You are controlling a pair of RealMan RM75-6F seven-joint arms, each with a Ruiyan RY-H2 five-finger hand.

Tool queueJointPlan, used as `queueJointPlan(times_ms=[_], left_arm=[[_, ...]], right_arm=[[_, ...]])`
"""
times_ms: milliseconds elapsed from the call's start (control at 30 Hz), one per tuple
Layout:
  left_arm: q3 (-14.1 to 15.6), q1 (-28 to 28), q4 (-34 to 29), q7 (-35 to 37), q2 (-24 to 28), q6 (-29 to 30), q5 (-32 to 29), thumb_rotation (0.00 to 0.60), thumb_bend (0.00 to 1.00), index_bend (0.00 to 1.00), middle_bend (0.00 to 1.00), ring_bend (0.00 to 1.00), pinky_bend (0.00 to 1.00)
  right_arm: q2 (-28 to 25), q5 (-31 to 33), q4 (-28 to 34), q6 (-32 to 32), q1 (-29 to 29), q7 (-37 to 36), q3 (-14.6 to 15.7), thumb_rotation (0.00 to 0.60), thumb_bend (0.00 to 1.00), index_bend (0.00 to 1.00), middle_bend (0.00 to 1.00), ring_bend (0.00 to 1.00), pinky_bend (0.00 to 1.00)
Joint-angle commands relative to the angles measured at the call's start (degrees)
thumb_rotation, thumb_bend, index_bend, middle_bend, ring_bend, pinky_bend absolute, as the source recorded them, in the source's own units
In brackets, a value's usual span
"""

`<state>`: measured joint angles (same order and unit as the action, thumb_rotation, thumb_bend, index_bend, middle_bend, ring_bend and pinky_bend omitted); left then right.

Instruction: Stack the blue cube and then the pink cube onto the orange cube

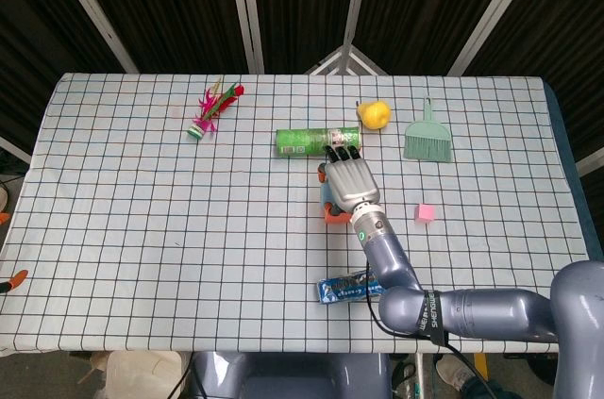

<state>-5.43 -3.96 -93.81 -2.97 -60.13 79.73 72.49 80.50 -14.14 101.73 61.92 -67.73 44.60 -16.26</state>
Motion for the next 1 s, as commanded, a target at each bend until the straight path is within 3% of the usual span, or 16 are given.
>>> queueJointPlan(times_ms=[33,367,1000], left_arm=[[0.03,0.08,-0.14,-0.23,-0.06,0.24,0.02,0.6,0.2,0.17,0.0,0.0,0.02],[0.03,0.3,-0.45,-0.99,-0.18,0.93,-0.01,0.6,0.2,0.17,0.0,0.0,0.02],[-0.18,-0.05,-0.56,-2.81,-0.72,0.56,-1.12,0.6,0.2,0.17,0.0,0.0,0.02]], right_arm=[[-0.48,-2.01,-0.3,-1.71,0.55,-1.44,0.32,0.6,0.39,0.46,0.08,0.09,0.06],[-1.73,-8.23,-2.08,-7.12,1.16,-4.98,1.56,0.6,0.39,0.46,0.08,0.09,0.06],[-3.48,-10.57,-4.89,-11.27,1.3,-10.07,3.03,0.6,0.39,0.46,0.08,0.09,0.06]])
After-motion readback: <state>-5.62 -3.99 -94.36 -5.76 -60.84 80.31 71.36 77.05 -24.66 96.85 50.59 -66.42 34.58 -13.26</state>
